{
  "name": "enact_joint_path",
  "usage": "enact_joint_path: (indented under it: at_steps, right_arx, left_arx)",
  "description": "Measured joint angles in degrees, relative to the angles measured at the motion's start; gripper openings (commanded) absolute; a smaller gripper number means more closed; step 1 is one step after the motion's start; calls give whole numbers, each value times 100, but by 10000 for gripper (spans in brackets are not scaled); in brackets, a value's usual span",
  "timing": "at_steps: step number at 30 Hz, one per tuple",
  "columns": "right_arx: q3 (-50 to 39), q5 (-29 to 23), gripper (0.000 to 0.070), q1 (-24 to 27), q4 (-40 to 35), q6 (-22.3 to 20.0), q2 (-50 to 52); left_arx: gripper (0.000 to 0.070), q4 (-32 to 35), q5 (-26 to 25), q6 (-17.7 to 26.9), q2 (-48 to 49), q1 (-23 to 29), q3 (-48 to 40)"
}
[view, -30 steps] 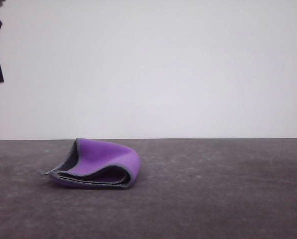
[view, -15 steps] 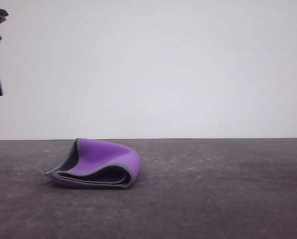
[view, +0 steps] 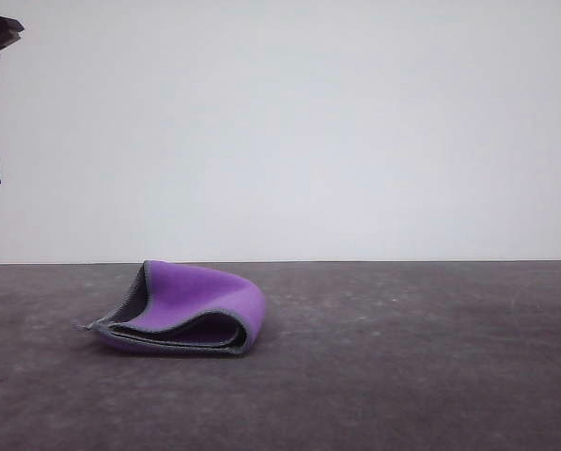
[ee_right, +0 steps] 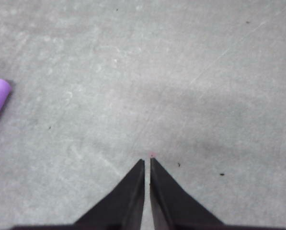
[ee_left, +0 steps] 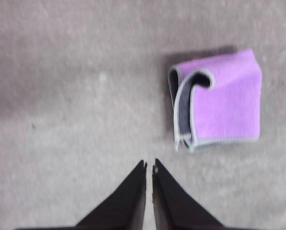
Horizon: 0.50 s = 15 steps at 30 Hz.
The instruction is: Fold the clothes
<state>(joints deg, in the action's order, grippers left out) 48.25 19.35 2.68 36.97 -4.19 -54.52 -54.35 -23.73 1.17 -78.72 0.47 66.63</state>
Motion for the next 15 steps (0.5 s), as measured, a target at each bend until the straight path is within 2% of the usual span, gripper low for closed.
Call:
enact_joint_path:
  at_steps: [6,9,12,15]
  right_arx:
    - [0,0,16,0,-96,2,0]
    - [0,2,15,0,-98,2,2]
    - [0,0,16,0,-100,2,2]
    - [0,0,15,0,-105,2,0]
  left_arx:
    - [23,22,0,-46,0,0,0]
    - [23,93,-2,108,46,25,-29]
    - [23,641,122,191,539,82,-580]
    - [23,1681,316,207,1380,85,-1601]
